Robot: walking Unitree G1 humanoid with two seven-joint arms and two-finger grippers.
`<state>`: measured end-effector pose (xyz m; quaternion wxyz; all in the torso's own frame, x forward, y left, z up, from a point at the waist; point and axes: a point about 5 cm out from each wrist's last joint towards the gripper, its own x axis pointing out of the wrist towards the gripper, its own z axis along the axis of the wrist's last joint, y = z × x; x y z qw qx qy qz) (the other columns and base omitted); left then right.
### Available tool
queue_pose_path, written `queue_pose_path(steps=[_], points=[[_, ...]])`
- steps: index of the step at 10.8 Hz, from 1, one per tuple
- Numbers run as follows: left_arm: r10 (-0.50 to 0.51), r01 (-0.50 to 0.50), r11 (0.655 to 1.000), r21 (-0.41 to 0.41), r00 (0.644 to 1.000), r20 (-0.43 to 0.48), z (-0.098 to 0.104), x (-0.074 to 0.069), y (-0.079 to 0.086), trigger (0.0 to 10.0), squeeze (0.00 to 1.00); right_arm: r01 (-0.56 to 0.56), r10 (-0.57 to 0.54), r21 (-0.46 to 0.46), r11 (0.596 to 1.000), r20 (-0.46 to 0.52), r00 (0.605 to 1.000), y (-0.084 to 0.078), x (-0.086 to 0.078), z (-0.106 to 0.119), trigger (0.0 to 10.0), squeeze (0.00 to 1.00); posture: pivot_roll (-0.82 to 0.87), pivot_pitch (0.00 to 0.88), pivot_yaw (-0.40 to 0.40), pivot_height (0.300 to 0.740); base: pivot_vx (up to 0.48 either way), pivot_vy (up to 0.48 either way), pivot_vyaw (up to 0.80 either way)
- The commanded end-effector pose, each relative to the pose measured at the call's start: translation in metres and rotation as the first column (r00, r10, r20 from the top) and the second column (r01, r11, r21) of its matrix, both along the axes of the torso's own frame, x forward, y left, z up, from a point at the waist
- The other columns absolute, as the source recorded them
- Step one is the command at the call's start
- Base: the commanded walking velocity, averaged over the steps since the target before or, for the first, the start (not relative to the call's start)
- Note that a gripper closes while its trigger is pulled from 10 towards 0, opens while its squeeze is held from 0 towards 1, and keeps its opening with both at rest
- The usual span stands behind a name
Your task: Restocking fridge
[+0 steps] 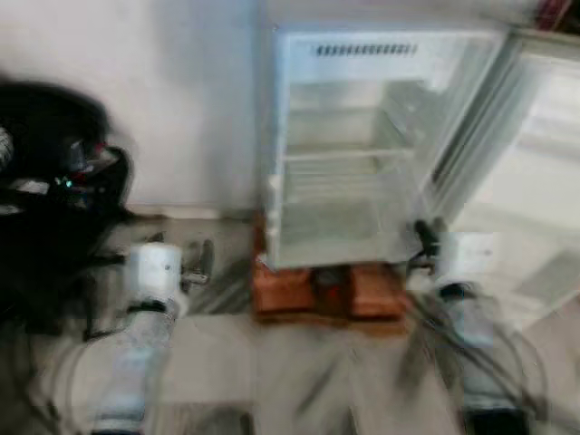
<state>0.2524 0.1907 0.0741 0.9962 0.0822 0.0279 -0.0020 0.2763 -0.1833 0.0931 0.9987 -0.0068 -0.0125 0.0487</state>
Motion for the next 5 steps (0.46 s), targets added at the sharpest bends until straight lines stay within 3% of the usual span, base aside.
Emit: queue_pose_path(steps=[1, 5], points=[[-0.016, 0.016, 1.0, -0.011, 1.0, 0.019, 0.0037, 0.0022, -0.0077, 10.0, 0.0, 0.036, -0.036, -0.02, 0.999, 0.007, 0.999, -0.0125, -0.0018, 0.002, 10.0, 0.0, 0.14, 0.067, -0.052, 0.74, 0.48, 0.0, 0.0], [0.005, -0.004, 1.0, -0.028, 1.0, 0.014, 0.0035, 0.0043, -0.0077, 10.0, 0.0, 0.036, -0.036, -0.014, 0.999, -0.001, 0.999, -0.0152, 0.0007, 0.0017, 10.0, 0.0, 0.14, 0.068, -0.055, 0.74, 0.466, 0.0, 0.0]])
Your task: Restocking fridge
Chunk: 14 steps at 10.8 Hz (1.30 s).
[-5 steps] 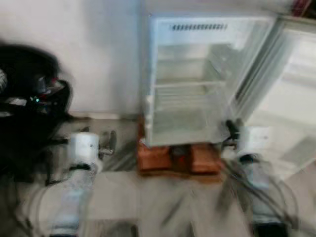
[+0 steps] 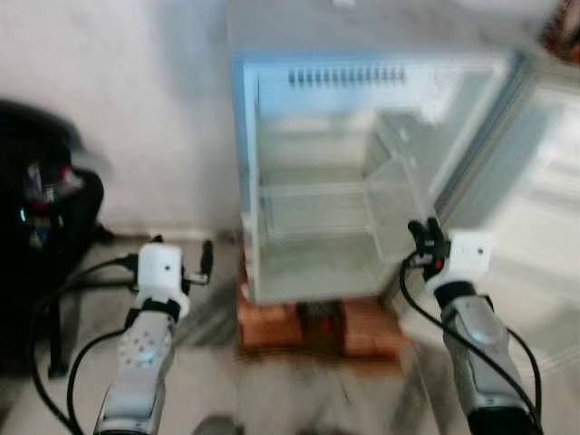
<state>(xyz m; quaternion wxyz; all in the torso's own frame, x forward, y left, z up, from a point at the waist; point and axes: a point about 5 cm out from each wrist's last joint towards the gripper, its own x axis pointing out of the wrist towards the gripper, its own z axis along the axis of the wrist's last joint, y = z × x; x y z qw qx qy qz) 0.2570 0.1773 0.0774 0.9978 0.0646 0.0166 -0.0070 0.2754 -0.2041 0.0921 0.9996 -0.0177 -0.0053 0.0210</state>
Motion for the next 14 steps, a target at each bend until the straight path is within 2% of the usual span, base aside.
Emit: queue_pose_path(steps=[1, 3, 7, 8, 13, 14], points=[[0.027, -0.027, 1.0, 0.01, 1.0, 0.009, 0.0016, -0.0004, 0.0061, 10.0, 0.0, -0.01, 0.01, 0.008, 1.0, 0.002, 1.0, 0.0017, -0.0003, 0.0009, 10.0, 0.0, 0.14, 0.069, -0.056, 0.74, 0.0, 0.0, 0.0], [0.033, -0.033, 0.999, 0.017, 0.999, -0.008, -0.0008, -0.0015, 0.0038, 10.0, 0.0, -0.014, 0.014, -0.021, 1.0, 0.001, 1.0, -0.0002, -0.0012, -0.0001, 10.0, 0.0, 0.14, 0.064, -0.056, 0.74, 0.0, 0.0, 0.0], [0.046, -0.046, 0.998, 0.04, 0.999, -0.008, 0.0, 0.001, 0.0081, 10.0, 0.0, -0.033, 0.033, -0.006, 0.999, 0.009, 0.999, 0.0056, 0.0002, 0.0014, 10.0, 0.0, 0.15, 0.062, -0.056, 0.74, 0.0, 0.0, 0.78], [0.064, -0.062, 0.997, 0.044, 0.997, -0.036, -0.0052, -0.0015, 0.0103, 10.0, 0.0, -0.023, 0.023, -0.004, 1.0, 0.0, 1.0, 0.0043, -0.0005, -0.0006, 10.0, 0.0, 0.14, 0.064, -0.055, 0.74, 0.0, 0.0, 0.0], [0.054, -0.053, 0.998, 0.034, 0.998, -0.042, -0.0051, -0.0014, 0.0104, 10.0, 0.0, -0.015, 0.015, 0.0, 1.0, -0.029, 0.999, 0.0037, -0.0003, -0.0049, 10.0, 0.0, 0.14, 0.072, -0.051, 0.74, 0.0, 0.0, 0.0], [0.049, -0.048, 0.998, 0.026, 0.998, -0.035, -0.0044, -0.0015, 0.0101, 10.0, 0.0, -0.017, 0.017, -0.009, 1.0, -0.031, 0.999, 0.004, -0.0003, -0.0052, 10.0, 0.0, 0.14, 0.073, -0.052, 0.74, 0.262, 0.326, 0.0]])
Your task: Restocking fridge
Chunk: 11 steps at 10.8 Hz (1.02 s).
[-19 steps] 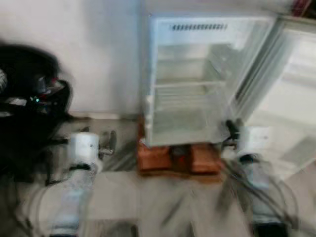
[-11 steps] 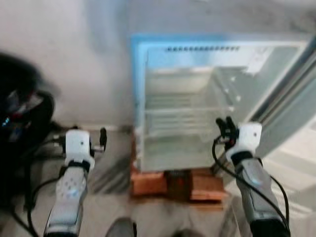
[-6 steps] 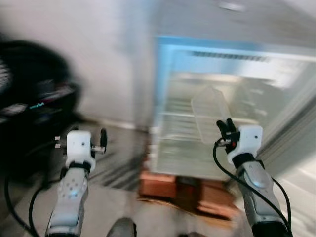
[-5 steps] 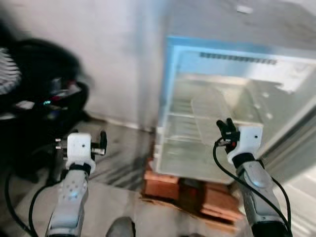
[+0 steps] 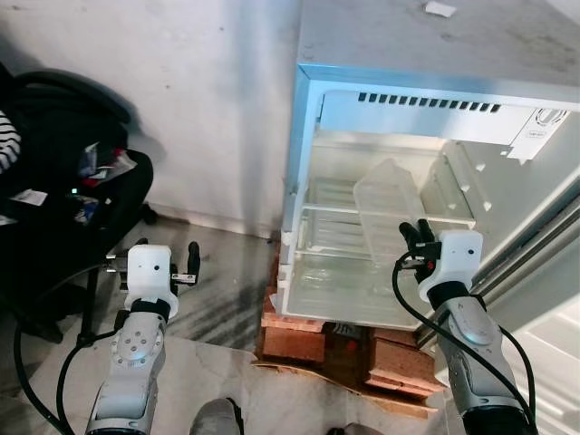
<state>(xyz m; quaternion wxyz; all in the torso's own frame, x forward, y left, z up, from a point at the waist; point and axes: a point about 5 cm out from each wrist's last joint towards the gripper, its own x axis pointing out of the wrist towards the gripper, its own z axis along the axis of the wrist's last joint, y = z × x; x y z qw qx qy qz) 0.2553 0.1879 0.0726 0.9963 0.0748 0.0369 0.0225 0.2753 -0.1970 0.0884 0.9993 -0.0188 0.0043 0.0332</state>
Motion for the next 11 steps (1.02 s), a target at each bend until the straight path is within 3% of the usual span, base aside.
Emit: queue_pose_path(steps=[1, 4, 11], points=[[-0.014, 0.014, 1.0, 0.007, 1.0, 0.003, 0.0008, -0.0001, -0.0004, 10.0, 0.0, 0.009, -0.009, 0.0, 1.0, -0.011, 1.0, -0.0029, -0.0004, -0.0016, 10.0, 0.0, 0.14, 0.073, -0.051, 0.74, 0.247, 0.285, 0.0], [-0.019, 0.019, 1.0, 0.008, 1.0, 0.005, 0.001, 0.0002, -0.0007, 10.0, 0.0, 0.01, -0.01, 0.004, 1.0, -0.011, 1.0, -0.0026, 0.0, -0.0016, 10.0, 0.0, 0.14, 0.07, -0.05, 0.74, 0.16, 0.257, 0.0], [-0.045, 0.045, 0.999, 0.005, 0.999, 0.01, 0.0021, 0.0006, -0.0033, 10.0, 0.0, 0.006, -0.006, 0.011, 1.0, -0.009, 1.0, -0.0005, 0.0014, -0.001, 10.0, 0.0, 0.14, 0.07, -0.049, 0.74, 0.292, 0.0, 0.0]])
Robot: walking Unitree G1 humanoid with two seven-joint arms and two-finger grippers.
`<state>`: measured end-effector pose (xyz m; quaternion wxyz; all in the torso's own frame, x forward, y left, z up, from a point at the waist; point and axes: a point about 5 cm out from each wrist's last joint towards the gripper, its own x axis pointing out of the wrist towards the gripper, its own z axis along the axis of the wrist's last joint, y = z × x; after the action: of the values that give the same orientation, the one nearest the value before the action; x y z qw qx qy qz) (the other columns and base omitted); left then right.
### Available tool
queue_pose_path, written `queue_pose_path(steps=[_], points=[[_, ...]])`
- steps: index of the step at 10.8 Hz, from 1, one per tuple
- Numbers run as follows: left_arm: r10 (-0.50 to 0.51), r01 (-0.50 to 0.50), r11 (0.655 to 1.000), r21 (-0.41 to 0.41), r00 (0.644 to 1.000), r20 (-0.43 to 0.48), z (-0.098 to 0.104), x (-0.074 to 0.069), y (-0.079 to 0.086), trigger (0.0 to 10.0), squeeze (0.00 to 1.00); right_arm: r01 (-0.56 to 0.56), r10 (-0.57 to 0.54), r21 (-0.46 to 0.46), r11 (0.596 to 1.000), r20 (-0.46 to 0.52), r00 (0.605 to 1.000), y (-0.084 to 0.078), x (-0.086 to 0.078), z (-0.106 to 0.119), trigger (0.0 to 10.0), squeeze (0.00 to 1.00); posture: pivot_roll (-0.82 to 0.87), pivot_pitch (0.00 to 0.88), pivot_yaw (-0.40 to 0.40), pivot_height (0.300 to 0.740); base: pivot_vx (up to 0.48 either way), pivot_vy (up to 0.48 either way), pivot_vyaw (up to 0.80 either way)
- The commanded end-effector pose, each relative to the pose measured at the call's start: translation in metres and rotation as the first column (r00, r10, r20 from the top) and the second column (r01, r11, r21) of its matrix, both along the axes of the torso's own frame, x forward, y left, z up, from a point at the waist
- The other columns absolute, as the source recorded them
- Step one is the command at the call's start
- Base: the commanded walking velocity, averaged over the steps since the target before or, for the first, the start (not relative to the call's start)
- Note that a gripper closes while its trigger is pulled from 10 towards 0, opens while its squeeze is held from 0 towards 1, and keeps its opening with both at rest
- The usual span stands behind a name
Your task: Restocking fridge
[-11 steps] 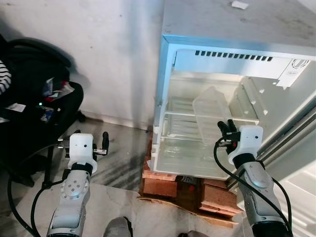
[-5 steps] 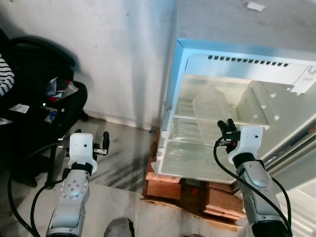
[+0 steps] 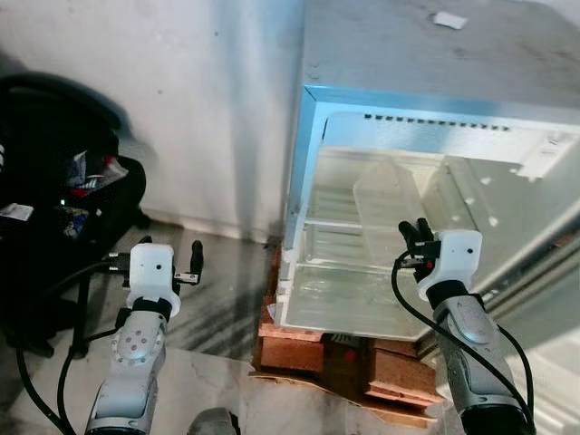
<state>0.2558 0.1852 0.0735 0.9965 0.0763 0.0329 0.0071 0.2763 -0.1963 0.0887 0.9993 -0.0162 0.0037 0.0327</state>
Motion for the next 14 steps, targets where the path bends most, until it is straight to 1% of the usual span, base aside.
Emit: queue_pose_path(steps=[1, 5, 7, 9, 10, 11, 12, 13, 14], points=[[-0.015, 0.015, 1.0, 0.001, 1.0, 0.004, 0.001, 0.0, -0.001, 10.0, 0.0, 0.003, -0.003, 0.008, 1.0, -0.011, 1.0, 0.0, 0.0, -0.002, 10.0, 0.0, 0.14, 0.07, -0.049, 0.74, 0.36, 0.0, 0.0], [-0.011, 0.011, 1.0, 0.0, 1.0, 0.0, 0.0, -0.001, -0.001, 10.0, 0.0, -0.006, 0.006, 0.009, 1.0, -0.019, 1.0, 0.001, 0.0, -0.003, 10.0, 0.0, 0.14, 0.072, -0.049, 0.74, 0.32, 0.0, 0.0], [-0.005, 0.005, 1.0, -0.001, 1.0, -0.003, 0.0, 0.0, -0.001, 10.0, 0.0, -0.014, 0.015, 0.02, 1.0, -0.035, 0.999, 0.001, 0.002, -0.005, 10.0, 0.0, 0.14, 0.073, -0.05, 0.74, 0.0, 0.0, 0.0], [-0.003, 0.003, 1.0, -0.006, 1.0, -0.012, -0.002, -0.003, -0.002, 10.0, 0.0, -0.052, 0.054, 0.032, 0.998, -0.072, 0.996, 0.005, -0.001, -0.012, 10.0, 0.0, 0.14, 0.073, -0.05, 0.74, 0.0, 0.0, 0.0], [0.002, -0.002, 1.0, -0.004, 1.0, -0.03, -0.004, -0.006, -0.002, 10.0, 0.0, -0.092, 0.099, 0.061, 0.994, -0.127, 0.987, 0.011, -0.003, -0.019, 10.0, 0.0, 0.14, 0.074, -0.052, 0.74, 0.0, 0.0, 0.0], [0.006, -0.006, 1.0, -0.008, 0.999, -0.042, -0.006, -0.007, -0.002, 10.0, 0.0, -0.115, 0.128, 0.089, 0.989, -0.154, 0.98, 0.015, -0.004, -0.023, 10.0, 0.0, 0.14, 0.074, -0.052, 0.74, 0.0, 0.0, 0.0], [0.011, -0.011, 1.0, 0.0, 0.998, -0.064, -0.008, -0.012, -0.001, 10.0, 0.0, -0.158, 0.174, 0.094, 0.983, -0.198, 0.965, 0.021, -0.007, -0.03, 10.0, 0.0, 0.15, 0.089, -0.057, 0.74, 0.0, 0.0, 0.0], [0.011, -0.009, 1.0, 0.013, 0.996, -0.092, -0.014, -0.021, 0.002, 10.0, 0.0, -0.169, 0.187, 0.093, 0.981, -0.246, 0.951, 0.026, -0.006, -0.039, 10.0, 0.0, 0.16, 0.106, -0.06, 0.74, 0.0, 0.0, 0.0], [0.015, -0.011, 0.999, 0.031, 0.994, -0.111, -0.016, -0.028, 0.004, 10.0, 0.0, -0.155, 0.18, 0.112, 0.982, -0.275, 0.944, 0.03, -0.001, -0.043, 10.0, 0.0, 0.18, 0.124, -0.062, 0.74, 0.0, 0.0, 0.0]])
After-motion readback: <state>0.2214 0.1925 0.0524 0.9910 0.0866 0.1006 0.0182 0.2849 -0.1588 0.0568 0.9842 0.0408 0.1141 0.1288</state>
